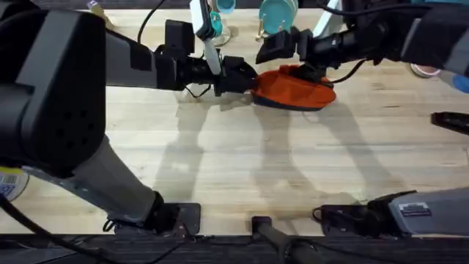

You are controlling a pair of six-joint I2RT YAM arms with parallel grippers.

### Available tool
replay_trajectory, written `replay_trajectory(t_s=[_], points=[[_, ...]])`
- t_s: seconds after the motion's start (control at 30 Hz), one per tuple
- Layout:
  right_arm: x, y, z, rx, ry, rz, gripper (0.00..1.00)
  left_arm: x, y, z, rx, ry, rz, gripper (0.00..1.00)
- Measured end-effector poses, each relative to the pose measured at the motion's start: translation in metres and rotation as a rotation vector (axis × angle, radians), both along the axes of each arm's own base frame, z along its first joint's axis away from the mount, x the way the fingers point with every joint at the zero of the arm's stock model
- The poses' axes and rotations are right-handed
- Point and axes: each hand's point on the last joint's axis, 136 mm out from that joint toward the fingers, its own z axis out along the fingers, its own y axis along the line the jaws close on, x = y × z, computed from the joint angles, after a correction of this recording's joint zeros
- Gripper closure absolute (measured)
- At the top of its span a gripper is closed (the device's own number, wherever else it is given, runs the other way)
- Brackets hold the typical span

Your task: Unzip the bag, pick up the pens from the table one at a time and place them inside, then zip the bag closed.

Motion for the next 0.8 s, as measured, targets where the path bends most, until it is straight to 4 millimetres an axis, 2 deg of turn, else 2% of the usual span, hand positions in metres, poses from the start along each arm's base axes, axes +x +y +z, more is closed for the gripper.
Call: replay_trajectory(t_s=[0.27,0.5,0.67,0.8], points=[[-0.004,-0.002,0.039,0.025,-0.112,0.011,0.006,0.0,0.0,0.0,0.0,0.0,0.0,0.96],[-0.009,-0.003,0.061,0.028,-0.193,0.035,0.005,0.0,0.0,0.0,0.0,0.0,0.0,0.959],[-0.017,-0.005,0.069,0.014,-0.223,0.06,0.005,0.0,0.0,0.0,0.0,0.0,0.0,0.959],[-0.026,-0.009,0.065,-0.024,-0.193,0.049,0.005,0.0,0.0,0.0,0.0,0.0,0.0,0.959]])
